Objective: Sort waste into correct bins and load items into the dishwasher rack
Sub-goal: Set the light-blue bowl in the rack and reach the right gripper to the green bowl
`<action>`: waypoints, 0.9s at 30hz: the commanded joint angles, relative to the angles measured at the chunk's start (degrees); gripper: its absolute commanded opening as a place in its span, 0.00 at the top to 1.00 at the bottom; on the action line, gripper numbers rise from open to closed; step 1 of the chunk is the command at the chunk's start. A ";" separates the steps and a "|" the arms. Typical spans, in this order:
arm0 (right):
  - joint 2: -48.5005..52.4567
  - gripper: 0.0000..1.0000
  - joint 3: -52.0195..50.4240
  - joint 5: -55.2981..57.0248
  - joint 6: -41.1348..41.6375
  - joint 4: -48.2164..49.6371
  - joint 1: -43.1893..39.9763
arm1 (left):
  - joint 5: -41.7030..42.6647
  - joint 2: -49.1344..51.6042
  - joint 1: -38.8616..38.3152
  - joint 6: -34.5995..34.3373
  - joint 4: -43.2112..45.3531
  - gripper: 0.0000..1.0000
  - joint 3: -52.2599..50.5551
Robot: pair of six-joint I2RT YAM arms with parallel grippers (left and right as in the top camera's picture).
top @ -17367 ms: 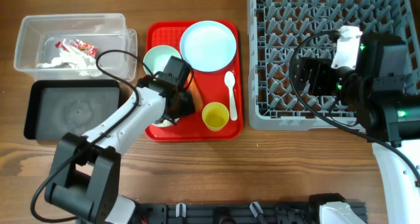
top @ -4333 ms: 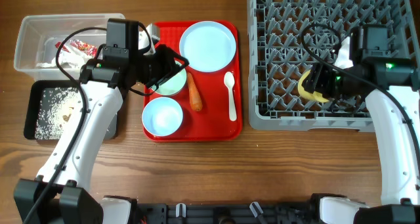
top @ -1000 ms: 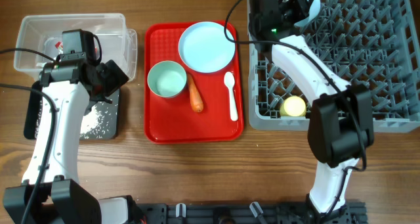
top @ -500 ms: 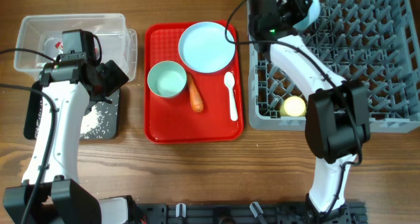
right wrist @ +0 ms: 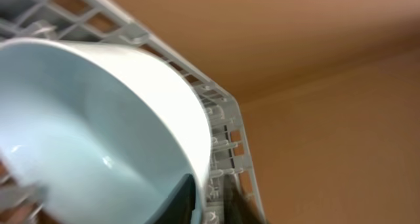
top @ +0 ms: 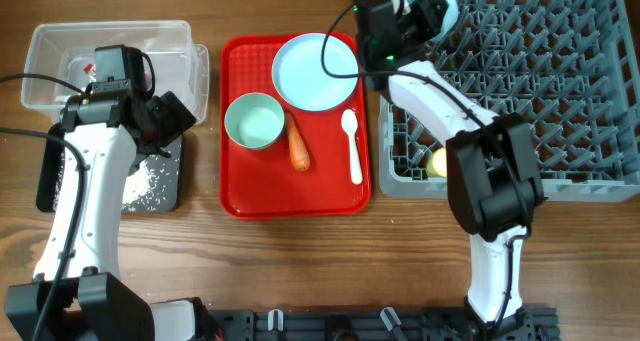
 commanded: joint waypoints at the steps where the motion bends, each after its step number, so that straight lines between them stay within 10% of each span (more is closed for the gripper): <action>1: 1.33 0.71 0.48 -0.11 0.85 -1.29 3.98 | -0.92 -0.72 0.37 -0.09 -0.02 0.00 -0.09; 3: 1.33 0.38 0.48 -0.09 0.85 -1.62 5.70 | -0.92 -0.72 0.37 -0.09 -0.02 0.00 -0.11; 4: 1.33 0.00 0.48 -0.11 0.85 -1.57 6.32 | -0.92 -0.72 0.37 -0.09 -0.02 0.00 -0.09; 12: -0.63 0.00 0.50 -0.92 10.36 0.66 10.67 | -0.92 -0.72 0.37 -0.09 -0.02 0.00 -0.09; 24: -15.98 0.00 0.48 -87.82 49.48 -31.58 14.53 | -0.92 -0.72 0.37 -0.09 -0.02 0.00 -0.09; 27: -10.16 0.29 0.48 -87.34 52.96 -32.72 14.62 | -0.92 -0.72 0.37 -0.09 -0.02 0.00 -0.09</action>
